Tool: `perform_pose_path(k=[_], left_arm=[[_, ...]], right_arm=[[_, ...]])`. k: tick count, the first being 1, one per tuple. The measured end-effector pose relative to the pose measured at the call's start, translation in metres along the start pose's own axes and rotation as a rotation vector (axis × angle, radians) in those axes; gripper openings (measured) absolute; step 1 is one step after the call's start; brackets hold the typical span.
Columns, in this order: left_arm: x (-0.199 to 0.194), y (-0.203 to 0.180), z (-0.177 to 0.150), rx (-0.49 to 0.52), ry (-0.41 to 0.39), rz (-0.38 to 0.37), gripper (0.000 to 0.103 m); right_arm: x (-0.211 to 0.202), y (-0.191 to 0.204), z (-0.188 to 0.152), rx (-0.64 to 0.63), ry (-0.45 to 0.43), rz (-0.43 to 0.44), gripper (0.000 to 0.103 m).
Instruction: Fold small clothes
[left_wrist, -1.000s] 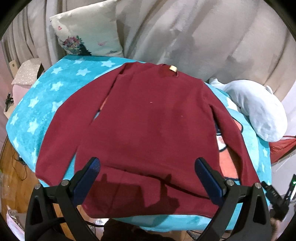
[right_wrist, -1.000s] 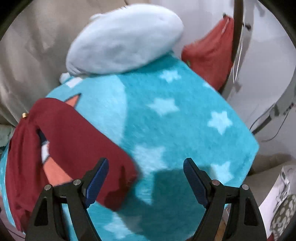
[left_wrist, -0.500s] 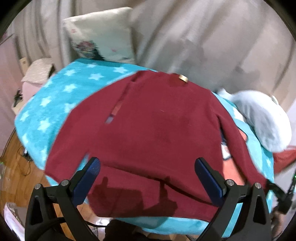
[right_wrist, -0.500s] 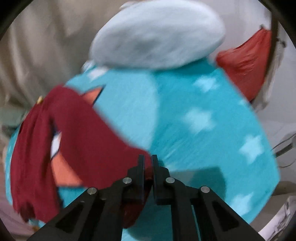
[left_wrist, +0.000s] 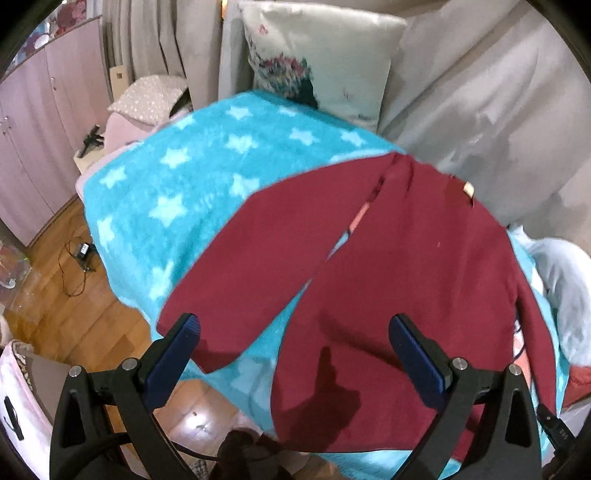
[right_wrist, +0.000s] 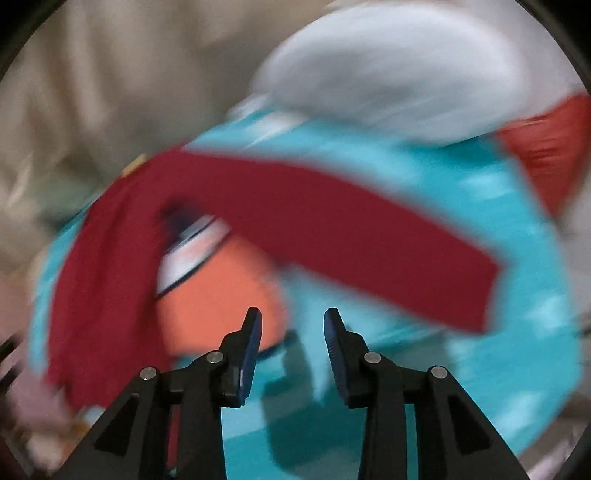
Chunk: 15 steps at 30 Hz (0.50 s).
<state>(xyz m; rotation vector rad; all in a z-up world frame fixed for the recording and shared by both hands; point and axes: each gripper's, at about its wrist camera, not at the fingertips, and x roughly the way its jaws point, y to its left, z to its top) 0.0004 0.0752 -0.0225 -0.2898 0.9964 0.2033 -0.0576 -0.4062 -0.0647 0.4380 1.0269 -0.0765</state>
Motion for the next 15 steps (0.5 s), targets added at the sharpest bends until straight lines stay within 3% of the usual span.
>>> perform_pose_path(k=[4,7,9,10,11,12,13,14,15], left_arm=[[0.022,-0.001,-0.018,0.025,0.076,-0.048,0.102],[0.033,-0.007,-0.032,0.077,0.093,-0.065,0.102],[0.041,-0.011,-0.042,0.105,0.115,-0.078,0.100],[0.046,-0.013,-0.047,0.115,0.141,-0.097,0.095],[0.054,-0.014,-0.052,0.117,0.188,-0.120,0.068],[0.058,-0.015,-0.054,0.121,0.218,-0.110,0.056],[0.054,-0.017,-0.055,0.138,0.184,-0.090,0.050],[0.053,-0.017,-0.053,0.145,0.187,-0.094,0.029],[0.052,-0.017,-0.052,0.146,0.197,-0.094,0.015]], right_arm=[[0.021,0.041,-0.020,-0.048,0.123,0.190,0.039],[0.030,0.056,-0.033,-0.081,0.182,0.222,0.052],[0.038,0.060,-0.036,-0.092,0.196,0.202,0.052],[0.042,0.063,-0.038,-0.095,0.206,0.193,0.052],[0.046,0.066,-0.041,-0.098,0.219,0.191,0.052],[0.048,0.068,-0.044,-0.101,0.225,0.192,0.054],[0.047,0.071,-0.047,-0.107,0.208,0.193,0.052],[0.047,0.077,-0.048,-0.131,0.206,0.195,0.039],[0.049,0.080,-0.046,-0.145,0.216,0.200,0.028]])
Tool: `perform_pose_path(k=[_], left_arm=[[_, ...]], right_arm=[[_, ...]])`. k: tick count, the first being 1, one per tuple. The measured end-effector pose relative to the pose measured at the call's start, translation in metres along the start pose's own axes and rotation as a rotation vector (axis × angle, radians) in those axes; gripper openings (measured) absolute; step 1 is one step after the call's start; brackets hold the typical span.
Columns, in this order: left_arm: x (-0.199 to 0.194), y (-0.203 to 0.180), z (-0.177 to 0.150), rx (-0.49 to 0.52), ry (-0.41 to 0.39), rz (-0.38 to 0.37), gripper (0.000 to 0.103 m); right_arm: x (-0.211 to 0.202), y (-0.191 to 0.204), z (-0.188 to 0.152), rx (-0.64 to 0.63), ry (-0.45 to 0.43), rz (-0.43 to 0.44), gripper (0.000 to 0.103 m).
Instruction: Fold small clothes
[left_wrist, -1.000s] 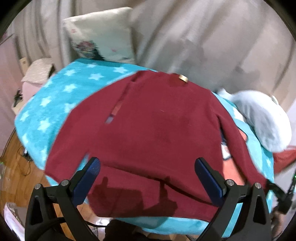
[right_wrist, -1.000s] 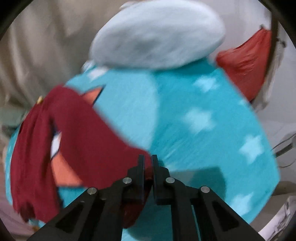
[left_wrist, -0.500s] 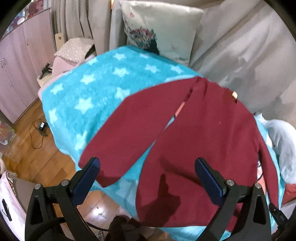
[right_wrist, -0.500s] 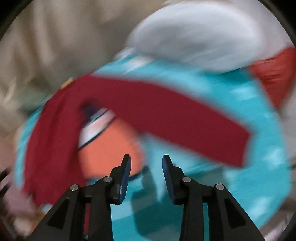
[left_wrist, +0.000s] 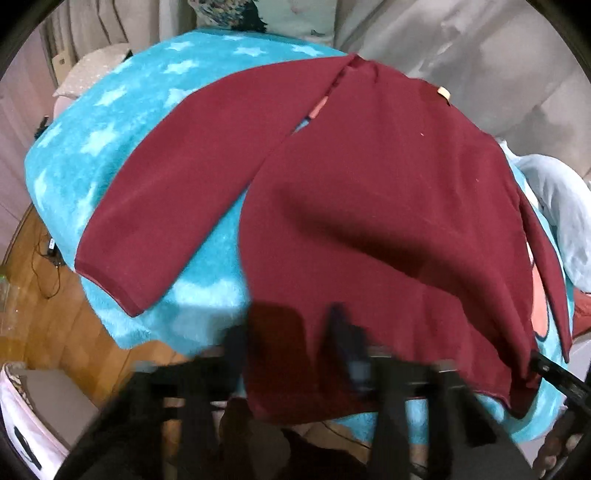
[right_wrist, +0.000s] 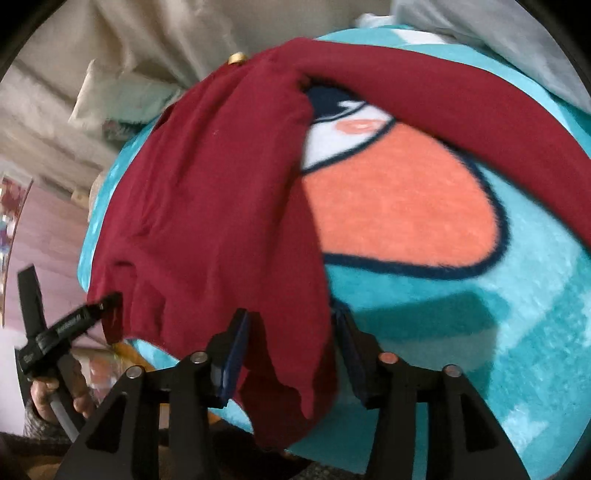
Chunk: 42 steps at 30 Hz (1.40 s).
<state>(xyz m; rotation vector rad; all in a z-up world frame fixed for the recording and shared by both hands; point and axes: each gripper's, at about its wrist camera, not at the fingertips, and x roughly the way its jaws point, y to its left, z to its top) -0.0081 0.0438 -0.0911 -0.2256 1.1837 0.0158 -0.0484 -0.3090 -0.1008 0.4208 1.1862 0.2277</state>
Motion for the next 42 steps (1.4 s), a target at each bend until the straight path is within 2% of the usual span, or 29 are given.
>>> perform_pose_path(k=[1,3,6,9,12,13,14,16,18,19,22,24,27,31,34,36,37,42], left_arm=[[-0.002,0.003,0.002,-0.012,0.003,0.008,0.012],[-0.008,0.011,0.003,-0.052,0.016,-0.024,0.010],[-0.023,0.024,0.001,-0.097,0.006,-0.033,0.009],[-0.043,0.035,-0.006,-0.104,-0.045,0.014,0.006],[-0.054,0.047,-0.014,-0.111,-0.078,0.093,0.006],[-0.057,0.052,-0.015,-0.127,-0.085,0.096,0.006],[-0.059,0.058,-0.018,-0.145,-0.093,0.096,0.008],[-0.068,0.074,-0.020,-0.204,-0.128,0.105,0.011],[-0.075,0.088,-0.021,-0.251,-0.156,0.117,0.027],[-0.080,0.098,-0.021,-0.284,-0.175,0.129,0.030],[-0.095,0.127,-0.023,-0.366,-0.223,0.173,0.039],[-0.101,0.148,-0.026,-0.420,-0.242,0.202,0.046],[-0.107,0.180,-0.034,-0.500,-0.252,0.233,0.047],[-0.106,0.214,-0.047,-0.578,-0.233,0.261,0.048],[-0.106,0.235,-0.054,-0.626,-0.218,0.267,0.048],[-0.108,0.247,-0.057,-0.650,-0.222,0.275,0.048],[-0.110,0.254,-0.057,-0.664,-0.227,0.280,0.048],[-0.107,0.275,-0.050,-0.702,-0.214,0.288,0.048]], right_arm=[[0.003,0.003,0.001,-0.006,0.026,0.016,0.013],[0.008,0.008,0.007,-0.001,0.049,0.048,0.011],[-0.008,0.009,0.008,-0.030,0.040,0.074,0.009],[-0.030,0.003,0.000,-0.026,0.033,0.105,0.009],[-0.035,-0.008,-0.012,-0.045,0.046,0.013,0.009],[-0.034,-0.012,-0.016,-0.052,0.054,-0.036,0.010],[-0.036,-0.016,-0.018,-0.050,0.051,-0.071,0.010],[-0.042,-0.018,-0.014,-0.024,0.031,-0.076,0.010],[-0.050,-0.013,-0.004,-0.021,-0.004,-0.061,0.011],[-0.052,-0.005,0.003,-0.045,-0.017,-0.055,0.013],[-0.042,0.037,0.025,-0.175,-0.036,-0.037,0.031],[-0.025,0.075,0.035,-0.255,-0.025,0.002,0.034],[0.009,0.146,0.044,-0.418,0.042,0.097,0.040],[0.055,0.264,0.029,-0.748,0.105,0.193,0.054],[0.088,0.320,0.011,-0.906,0.158,0.214,0.056],[0.111,0.343,0.008,-0.900,0.232,0.263,0.056],[0.127,0.353,0.010,-0.881,0.267,0.250,0.056],[0.169,0.371,0.020,-0.891,0.303,0.115,0.056]])
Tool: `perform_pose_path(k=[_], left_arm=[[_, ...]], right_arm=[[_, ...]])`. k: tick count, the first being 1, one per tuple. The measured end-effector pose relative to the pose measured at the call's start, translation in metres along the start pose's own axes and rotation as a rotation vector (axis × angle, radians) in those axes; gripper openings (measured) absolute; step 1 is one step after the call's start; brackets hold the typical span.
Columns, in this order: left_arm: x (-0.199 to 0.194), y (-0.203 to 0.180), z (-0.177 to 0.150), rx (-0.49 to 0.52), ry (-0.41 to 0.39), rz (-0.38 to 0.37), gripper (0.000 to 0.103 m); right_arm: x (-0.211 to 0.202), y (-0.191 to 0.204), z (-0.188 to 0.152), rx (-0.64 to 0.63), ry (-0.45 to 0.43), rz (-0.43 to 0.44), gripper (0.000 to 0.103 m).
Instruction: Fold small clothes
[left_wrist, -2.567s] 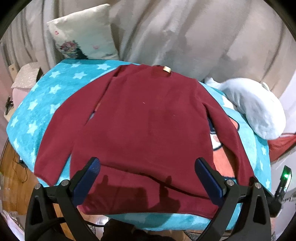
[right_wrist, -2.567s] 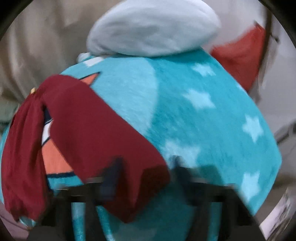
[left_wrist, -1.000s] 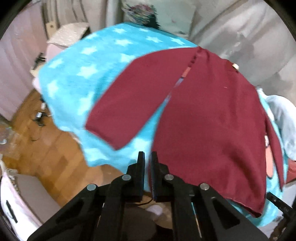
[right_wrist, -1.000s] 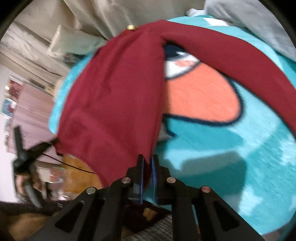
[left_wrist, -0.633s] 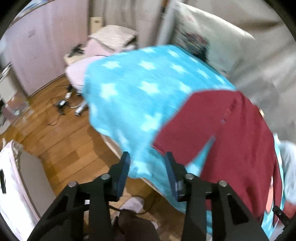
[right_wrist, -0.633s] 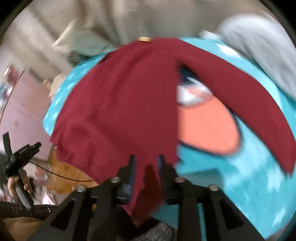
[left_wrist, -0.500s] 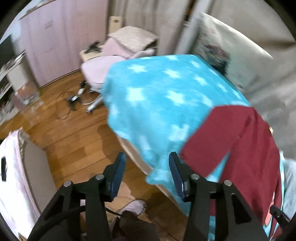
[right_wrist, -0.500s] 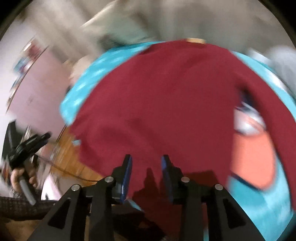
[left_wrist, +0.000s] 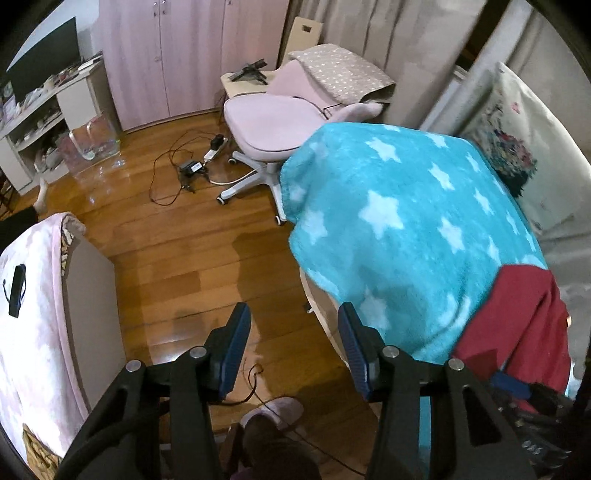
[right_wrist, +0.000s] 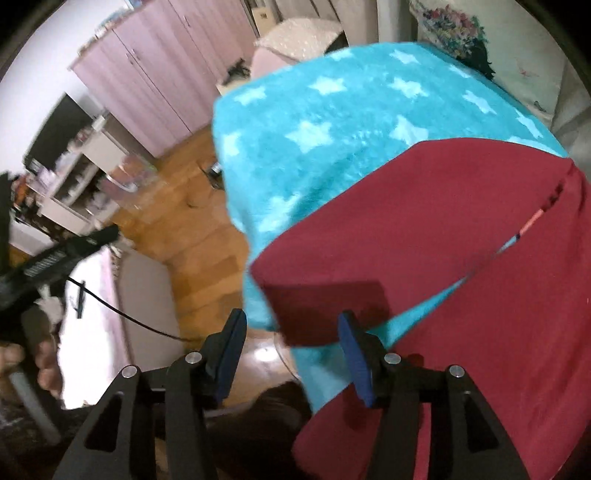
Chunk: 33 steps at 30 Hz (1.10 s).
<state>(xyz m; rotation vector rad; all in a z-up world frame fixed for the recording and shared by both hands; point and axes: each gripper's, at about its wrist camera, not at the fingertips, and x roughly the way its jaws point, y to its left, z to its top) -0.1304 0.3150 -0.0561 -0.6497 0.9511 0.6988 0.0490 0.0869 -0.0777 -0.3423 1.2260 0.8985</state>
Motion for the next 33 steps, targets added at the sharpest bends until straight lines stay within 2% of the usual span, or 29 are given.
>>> perform_pose_path(k=[3,6,7,8,9,12,15,18,21,25,28,30,33], left_arm=[[0.003,-0.004,0.013,0.002,-0.003,-0.006,0.048],[0.004,-0.009,0.022,0.025,-0.015,-0.004,0.048],[0.005,-0.011,0.024,0.030,-0.014,-0.003,0.048],[0.007,-0.011,0.027,0.034,-0.011,-0.002,0.048],[0.010,-0.012,0.028,0.035,-0.008,0.000,0.048],[0.016,-0.010,0.034,0.033,0.002,0.008,0.048],[0.022,-0.005,0.043,0.022,0.005,0.018,0.048],[0.024,-0.002,0.051,0.015,0.001,0.019,0.048],[0.027,0.000,0.059,0.012,-0.002,0.015,0.048],[0.029,0.000,0.066,0.010,-0.014,-0.002,0.048],[0.039,-0.004,0.070,0.012,0.015,-0.014,0.048],[0.044,-0.009,0.071,0.020,0.032,-0.030,0.048],[0.047,-0.022,0.071,0.063,0.037,-0.043,0.048]], right_arm=[[0.020,0.001,0.008,0.032,0.062,-0.001,0.056],[0.025,0.002,0.016,0.052,0.044,-0.008,0.056],[0.025,0.003,0.017,0.047,0.038,-0.014,0.042],[0.026,0.004,0.019,0.040,0.027,-0.019,0.012],[0.027,0.003,0.022,0.034,0.025,-0.018,0.002],[0.022,-0.003,0.030,0.077,0.015,0.030,0.001],[0.006,-0.006,0.048,0.069,-0.044,0.018,0.001],[-0.016,-0.006,0.074,0.054,-0.119,0.012,0.001],[-0.049,-0.016,0.100,0.085,-0.233,0.032,0.001],[-0.090,-0.036,0.110,0.164,-0.351,0.028,0.001],[-0.102,-0.051,0.105,0.202,-0.365,-0.007,0.001],[-0.099,-0.064,0.097,0.246,-0.345,-0.012,0.002],[-0.079,-0.078,0.078,0.324,-0.257,0.057,0.007]])
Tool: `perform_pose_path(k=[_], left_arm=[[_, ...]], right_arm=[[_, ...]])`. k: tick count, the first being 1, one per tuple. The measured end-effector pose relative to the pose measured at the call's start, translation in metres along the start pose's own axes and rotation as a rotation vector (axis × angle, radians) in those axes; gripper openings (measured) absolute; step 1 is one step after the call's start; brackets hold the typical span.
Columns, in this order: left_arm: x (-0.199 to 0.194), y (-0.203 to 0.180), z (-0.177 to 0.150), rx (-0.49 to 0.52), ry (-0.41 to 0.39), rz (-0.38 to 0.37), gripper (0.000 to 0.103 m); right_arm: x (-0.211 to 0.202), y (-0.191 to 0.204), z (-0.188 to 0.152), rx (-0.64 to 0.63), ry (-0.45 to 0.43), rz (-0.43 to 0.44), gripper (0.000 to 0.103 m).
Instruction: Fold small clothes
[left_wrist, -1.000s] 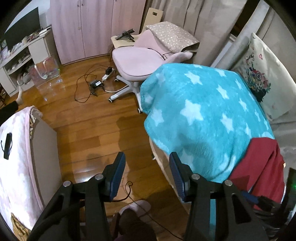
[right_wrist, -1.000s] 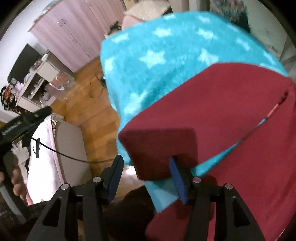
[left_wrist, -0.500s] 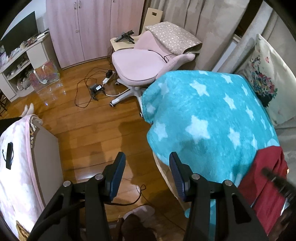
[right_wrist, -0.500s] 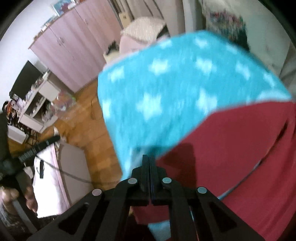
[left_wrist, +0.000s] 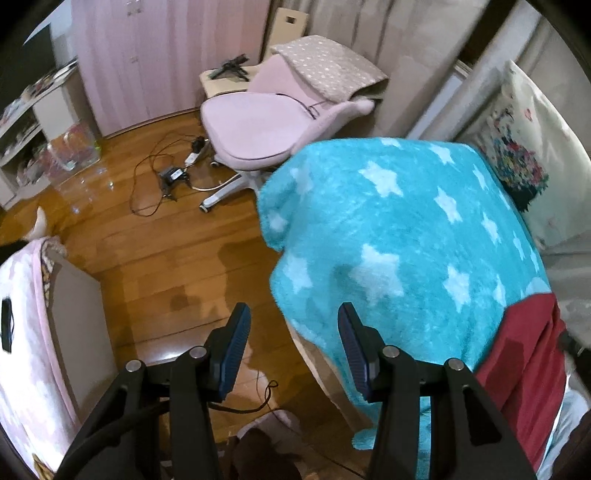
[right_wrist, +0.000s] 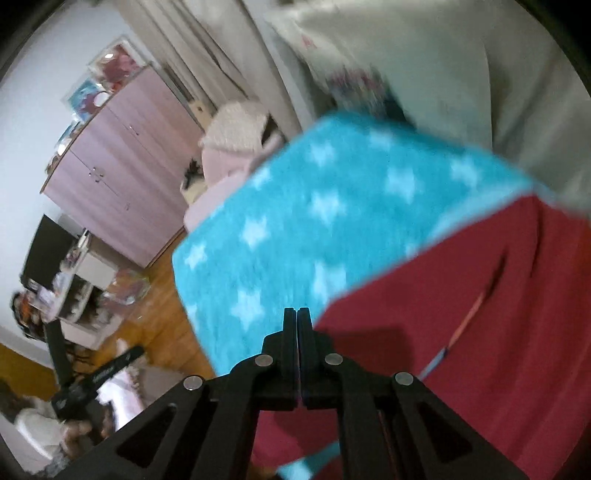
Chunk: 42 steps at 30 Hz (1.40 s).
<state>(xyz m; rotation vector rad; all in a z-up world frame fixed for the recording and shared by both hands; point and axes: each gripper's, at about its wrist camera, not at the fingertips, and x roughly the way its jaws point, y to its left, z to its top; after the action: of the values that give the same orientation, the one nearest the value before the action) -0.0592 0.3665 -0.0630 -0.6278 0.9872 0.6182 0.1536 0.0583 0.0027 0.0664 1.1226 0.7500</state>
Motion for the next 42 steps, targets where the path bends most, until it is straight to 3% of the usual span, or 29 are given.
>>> perform_pose_path(k=[2,3,7,9,13,15,17,20,23,31,34,38,42], left_arm=[[0.002,-0.004,0.000,0.018,0.006,-0.005,0.048],[0.003,-0.005,-0.001,0.024,0.011,-0.008,0.048],[0.010,-0.007,0.000,0.024,0.032,-0.014,0.048],[0.011,-0.006,0.000,0.021,0.040,-0.017,0.048],[0.016,-0.009,0.000,0.026,0.055,-0.033,0.048],[0.017,-0.012,0.000,0.032,0.059,-0.042,0.048],[0.017,-0.016,0.000,0.042,0.057,-0.054,0.048],[0.013,-0.022,0.001,0.061,0.043,-0.065,0.048],[0.013,-0.023,0.004,0.065,0.033,-0.067,0.048],[0.022,-0.028,0.005,0.077,0.053,-0.059,0.048],[0.025,-0.034,0.003,0.101,0.063,-0.053,0.048],[0.025,-0.047,0.000,0.132,0.070,-0.068,0.048],[0.021,-0.064,0.001,0.156,0.057,-0.109,0.048]], right_arm=[[0.014,-0.003,-0.020,0.021,0.078,0.027,0.041],[0.020,-0.002,-0.031,0.012,0.112,0.034,0.047],[0.052,0.016,-0.073,-0.124,0.283,-0.042,0.049],[0.067,0.013,-0.085,-0.099,0.342,-0.085,0.050],[0.077,0.022,-0.085,-0.133,0.335,-0.158,0.051],[0.082,0.030,-0.084,-0.177,0.320,-0.182,0.047],[0.086,0.040,-0.081,-0.240,0.276,-0.212,0.005],[0.083,0.034,-0.070,-0.189,0.257,-0.156,0.003],[0.057,0.028,-0.052,-0.140,0.169,-0.115,0.003],[0.009,0.012,-0.030,-0.105,0.015,-0.110,0.003],[-0.001,0.011,-0.025,-0.044,-0.021,-0.047,0.003],[-0.048,0.019,-0.007,-0.036,-0.133,0.013,0.003],[-0.122,0.005,0.008,-0.028,-0.278,-0.045,0.003]])
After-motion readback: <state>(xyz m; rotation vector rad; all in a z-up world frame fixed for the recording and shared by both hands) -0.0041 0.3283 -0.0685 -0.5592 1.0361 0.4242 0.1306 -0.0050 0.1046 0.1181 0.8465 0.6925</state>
